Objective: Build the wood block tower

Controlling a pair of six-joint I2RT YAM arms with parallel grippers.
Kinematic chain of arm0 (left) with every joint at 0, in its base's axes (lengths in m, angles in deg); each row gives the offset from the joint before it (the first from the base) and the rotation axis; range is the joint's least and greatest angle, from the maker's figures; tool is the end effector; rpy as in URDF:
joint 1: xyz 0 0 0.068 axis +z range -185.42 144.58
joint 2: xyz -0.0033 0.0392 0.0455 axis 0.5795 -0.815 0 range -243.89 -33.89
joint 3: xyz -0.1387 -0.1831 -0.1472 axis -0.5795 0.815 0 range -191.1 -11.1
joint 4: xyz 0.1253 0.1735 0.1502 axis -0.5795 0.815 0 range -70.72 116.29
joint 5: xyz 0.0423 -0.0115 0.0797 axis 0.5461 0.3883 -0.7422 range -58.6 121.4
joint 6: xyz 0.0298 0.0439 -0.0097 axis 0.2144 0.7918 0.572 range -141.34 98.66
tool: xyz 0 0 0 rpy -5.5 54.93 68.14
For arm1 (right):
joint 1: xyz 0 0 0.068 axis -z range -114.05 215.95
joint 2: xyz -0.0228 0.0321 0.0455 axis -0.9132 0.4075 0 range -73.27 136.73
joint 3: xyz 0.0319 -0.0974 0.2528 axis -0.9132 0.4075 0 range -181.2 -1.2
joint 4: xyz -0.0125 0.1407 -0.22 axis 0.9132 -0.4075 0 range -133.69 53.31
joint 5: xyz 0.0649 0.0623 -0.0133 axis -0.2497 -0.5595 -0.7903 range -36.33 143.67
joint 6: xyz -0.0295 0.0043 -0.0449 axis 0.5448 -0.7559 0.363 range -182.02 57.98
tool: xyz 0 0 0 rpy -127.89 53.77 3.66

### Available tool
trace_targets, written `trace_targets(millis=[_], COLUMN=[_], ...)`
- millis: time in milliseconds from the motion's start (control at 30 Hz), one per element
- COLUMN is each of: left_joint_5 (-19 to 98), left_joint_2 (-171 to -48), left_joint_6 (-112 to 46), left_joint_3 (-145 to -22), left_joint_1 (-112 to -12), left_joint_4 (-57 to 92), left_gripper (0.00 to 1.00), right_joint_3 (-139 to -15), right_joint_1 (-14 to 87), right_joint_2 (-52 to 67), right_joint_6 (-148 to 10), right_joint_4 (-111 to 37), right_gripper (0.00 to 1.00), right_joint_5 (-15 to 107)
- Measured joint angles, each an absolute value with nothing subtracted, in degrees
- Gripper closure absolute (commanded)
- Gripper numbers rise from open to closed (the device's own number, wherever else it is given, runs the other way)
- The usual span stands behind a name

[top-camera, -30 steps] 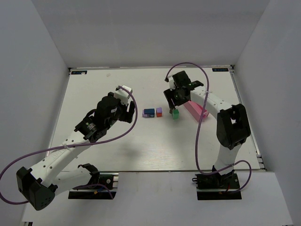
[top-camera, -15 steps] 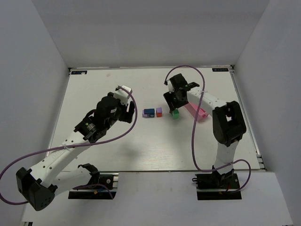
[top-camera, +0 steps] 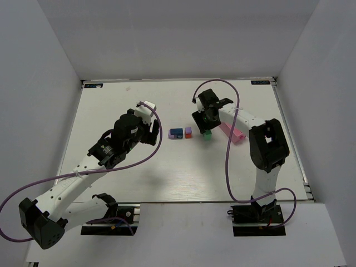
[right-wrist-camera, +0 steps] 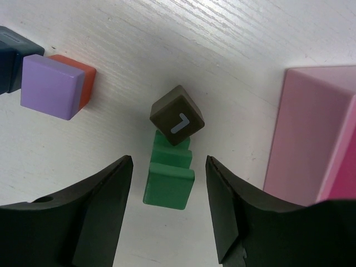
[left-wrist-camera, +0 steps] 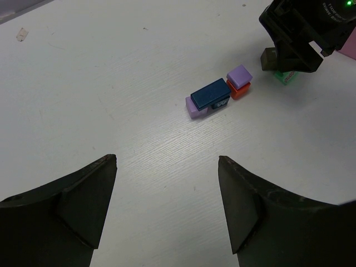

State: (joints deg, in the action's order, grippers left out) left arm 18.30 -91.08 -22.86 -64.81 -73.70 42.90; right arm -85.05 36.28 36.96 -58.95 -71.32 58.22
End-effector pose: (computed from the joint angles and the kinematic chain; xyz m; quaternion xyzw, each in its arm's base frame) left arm 0.1792 -0.1313 0.3308 0.2108 0.8230 -0.0849 0.5205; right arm 0.3582 0.2008 0.2103 -0.2631 0.9310 0.0200 0.2522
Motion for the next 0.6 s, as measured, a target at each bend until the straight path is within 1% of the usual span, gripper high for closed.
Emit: trace_targets(millis=[200,300,600], left_joint_5=[18.3,18.3,18.3], left_joint_2=[-91.1,-91.1,-91.1], left_joint_6=[-22.9,-22.9,-22.9], left_joint_3=[-64.8,-64.8,-64.8], left_joint_1=[-73.7,-73.7,-73.7], left_joint_4=[42.8,42.8,42.8], left_gripper=[0.16,0.16,0.16], right_joint_3=[-85.1,-85.1,-84.9], right_joint_1=[36.3,36.3,36.3], right_joint_2=[37.0,37.0,37.0], right_joint_6=[-59.0,-59.1,-59.1], right_joint_4=[-71.4,-71.4,-71.4], right_gripper=[0.42,0.45,0.45], right_joint_5=[58.2,58.2,58.6])
